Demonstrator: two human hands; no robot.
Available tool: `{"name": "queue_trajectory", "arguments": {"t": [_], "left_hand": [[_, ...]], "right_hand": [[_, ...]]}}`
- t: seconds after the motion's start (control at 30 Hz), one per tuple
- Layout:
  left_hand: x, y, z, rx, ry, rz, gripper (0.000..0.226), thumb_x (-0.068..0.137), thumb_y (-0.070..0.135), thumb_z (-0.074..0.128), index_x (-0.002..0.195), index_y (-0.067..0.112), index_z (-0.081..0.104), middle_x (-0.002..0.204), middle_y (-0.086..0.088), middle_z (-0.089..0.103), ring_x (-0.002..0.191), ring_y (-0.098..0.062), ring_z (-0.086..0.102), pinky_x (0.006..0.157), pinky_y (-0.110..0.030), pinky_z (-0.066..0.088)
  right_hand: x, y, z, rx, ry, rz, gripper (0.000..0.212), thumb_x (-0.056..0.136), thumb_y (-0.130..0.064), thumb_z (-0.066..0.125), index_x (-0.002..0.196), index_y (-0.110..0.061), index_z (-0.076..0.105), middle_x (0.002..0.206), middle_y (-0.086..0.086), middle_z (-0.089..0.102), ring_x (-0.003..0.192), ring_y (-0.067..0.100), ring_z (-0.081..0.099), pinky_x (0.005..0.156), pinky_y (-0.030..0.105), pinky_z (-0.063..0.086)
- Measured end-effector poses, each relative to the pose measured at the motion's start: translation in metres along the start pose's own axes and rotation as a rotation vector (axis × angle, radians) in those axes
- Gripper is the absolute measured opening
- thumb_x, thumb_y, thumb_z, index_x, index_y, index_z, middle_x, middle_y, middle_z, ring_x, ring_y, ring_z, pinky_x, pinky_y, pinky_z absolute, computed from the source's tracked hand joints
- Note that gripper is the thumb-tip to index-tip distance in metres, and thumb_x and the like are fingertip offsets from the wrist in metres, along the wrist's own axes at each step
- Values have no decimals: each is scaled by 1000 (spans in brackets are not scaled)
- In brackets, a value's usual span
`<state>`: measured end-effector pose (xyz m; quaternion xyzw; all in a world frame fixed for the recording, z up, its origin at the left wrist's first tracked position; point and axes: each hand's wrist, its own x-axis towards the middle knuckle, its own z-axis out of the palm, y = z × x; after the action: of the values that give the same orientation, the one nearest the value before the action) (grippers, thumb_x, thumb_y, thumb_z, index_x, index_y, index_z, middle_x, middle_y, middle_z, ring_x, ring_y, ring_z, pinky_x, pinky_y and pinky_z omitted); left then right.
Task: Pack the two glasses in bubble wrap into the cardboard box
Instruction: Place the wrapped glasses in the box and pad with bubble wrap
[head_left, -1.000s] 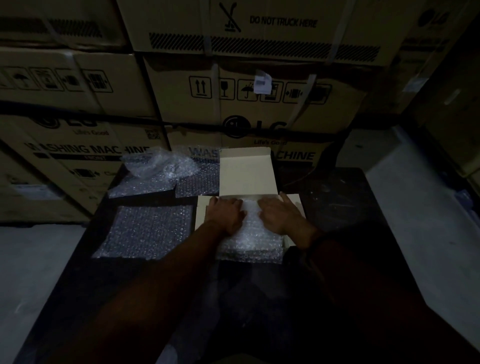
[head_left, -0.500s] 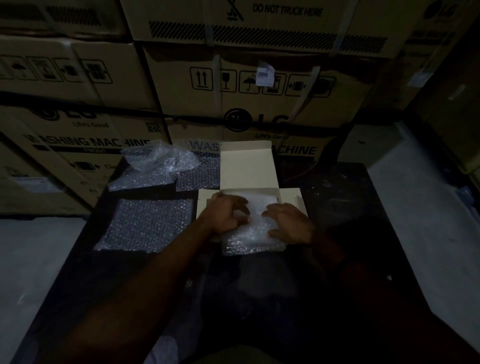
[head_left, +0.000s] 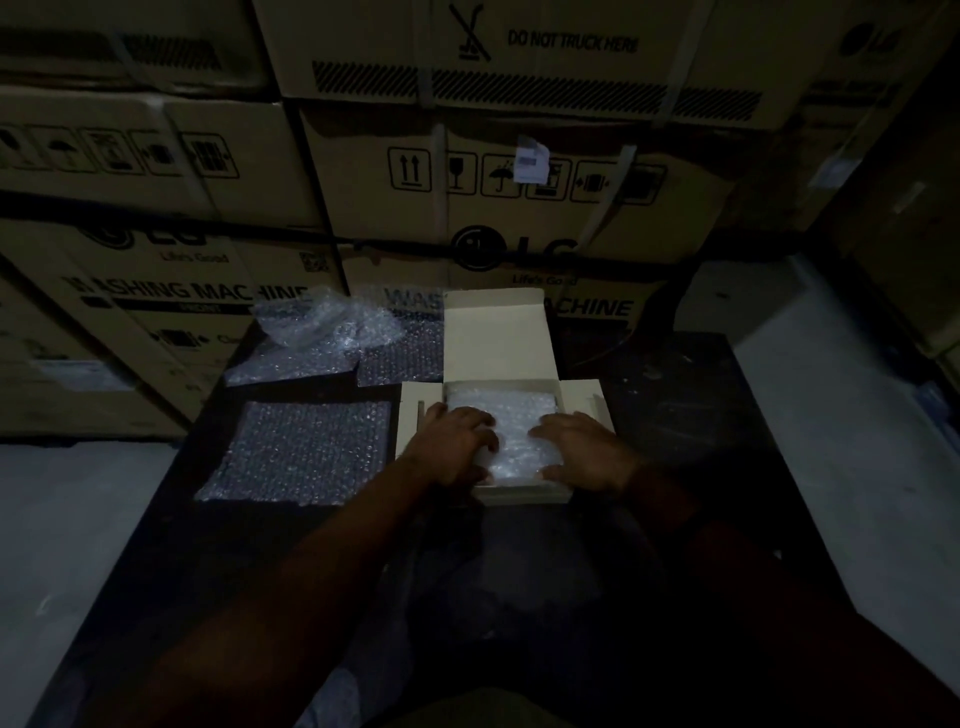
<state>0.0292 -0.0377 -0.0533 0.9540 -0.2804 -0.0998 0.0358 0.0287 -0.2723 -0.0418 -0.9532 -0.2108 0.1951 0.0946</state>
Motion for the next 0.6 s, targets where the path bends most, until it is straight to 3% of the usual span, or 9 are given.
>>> {"name": "queue_trajectory", "arguments": {"t": [0.13,0.27,0.37,0.43,0.53,0.6], "left_hand": [[-2,7,-3,1,9,-15,50,80,49,65,124,30,52,149,4,34,139,-17,25,110,-45,11],[-7,-2,-6,-187,98,-18,38,70,49,68,103,31,66,140,9,46,136,-18,31,102,-37,12],[-11,-3,-10,-246,-16,-58,65,60,43,48,121,26,61,134,10,54,135,-17,33,104,-38,16],[-12,-1,-11,-236,-52,-83,75,58,44,45,130,25,54,139,9,50,138,-17,29,106,-37,15],[-13,1,-15,-276,-90,-127,79,62,47,51,137,25,45,144,0,42,140,-17,24,106,-35,12],[-13,3,-17,-269,-112,-127,66,75,44,64,137,23,48,148,-1,38,142,-17,20,107,-35,10]], "right_hand": [[-1,-6,-1,-98,76,-39,65,84,-41,66,141,-23,40,149,1,37,136,19,32,113,29,18],[-2,-9,-1,-145,156,-45,60,77,-42,72,130,-26,49,142,1,40,131,21,36,110,35,25],[-4,-9,-2,-137,237,-142,30,78,-26,71,104,-26,57,116,-4,53,109,20,49,91,34,39],[-8,-13,-5,2,195,-166,14,84,-16,60,96,-22,63,105,-3,61,100,19,57,83,31,45],[-17,-23,-11,146,13,-145,22,88,-14,54,101,-16,72,107,-2,67,97,12,61,83,18,42],[-22,-27,-13,169,-64,-151,21,89,-23,58,101,-17,73,107,-5,68,93,7,59,80,16,41]]}}
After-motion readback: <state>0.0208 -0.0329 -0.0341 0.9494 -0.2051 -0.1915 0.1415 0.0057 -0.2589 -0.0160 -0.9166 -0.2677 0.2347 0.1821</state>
